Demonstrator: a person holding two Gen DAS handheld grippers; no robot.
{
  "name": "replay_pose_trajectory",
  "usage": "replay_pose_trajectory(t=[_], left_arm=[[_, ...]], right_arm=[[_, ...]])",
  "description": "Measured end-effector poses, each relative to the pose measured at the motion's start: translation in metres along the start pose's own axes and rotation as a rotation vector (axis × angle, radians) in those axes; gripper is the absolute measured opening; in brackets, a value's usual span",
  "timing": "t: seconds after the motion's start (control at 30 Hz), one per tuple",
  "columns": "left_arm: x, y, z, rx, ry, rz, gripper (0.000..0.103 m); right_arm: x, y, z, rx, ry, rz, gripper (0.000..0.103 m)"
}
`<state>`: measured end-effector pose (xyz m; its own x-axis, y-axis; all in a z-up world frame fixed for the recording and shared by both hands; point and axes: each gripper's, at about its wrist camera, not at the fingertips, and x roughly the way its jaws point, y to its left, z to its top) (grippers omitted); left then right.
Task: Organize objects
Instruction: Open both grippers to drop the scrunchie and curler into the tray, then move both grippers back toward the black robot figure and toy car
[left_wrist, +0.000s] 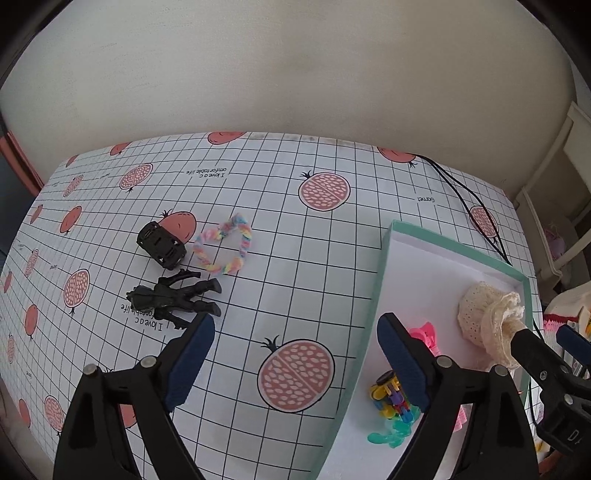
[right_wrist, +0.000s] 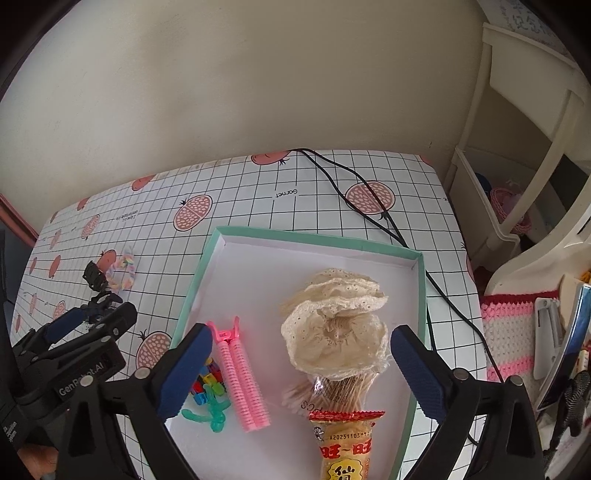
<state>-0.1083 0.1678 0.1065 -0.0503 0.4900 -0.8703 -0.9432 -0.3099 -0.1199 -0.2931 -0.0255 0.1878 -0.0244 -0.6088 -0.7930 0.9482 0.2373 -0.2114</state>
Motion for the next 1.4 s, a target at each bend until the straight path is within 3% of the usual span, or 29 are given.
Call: replay_pose_trajectory(t=[0.5, 0.7, 1.07, 1.4], left_arm=[[0.003, 0.028, 0.008, -0.048, -0.016, 0.02, 0.09], [0.004, 0.059, 0.014, -0.074, -0.018, 0.043, 0.09], [0.003, 0.148, 0.015, -0.21, -0.009, 0.113, 0.09], [0.005, 0.191, 0.01, -0.29, 0.007, 0.135, 0.09]], right_arm=[[0.003, 0.008, 0.001, 0.003, -0.005, -0.018, 0.103], [-0.001, 0.021, 0.005, 0.022, -0.04, -0.006, 0.103], [0.008, 0.092, 0.008, -0.066, -0.047, 0.042, 0.103], [0.025, 0.152, 0.001, -0.131, -0.026, 0.071, 0.103]])
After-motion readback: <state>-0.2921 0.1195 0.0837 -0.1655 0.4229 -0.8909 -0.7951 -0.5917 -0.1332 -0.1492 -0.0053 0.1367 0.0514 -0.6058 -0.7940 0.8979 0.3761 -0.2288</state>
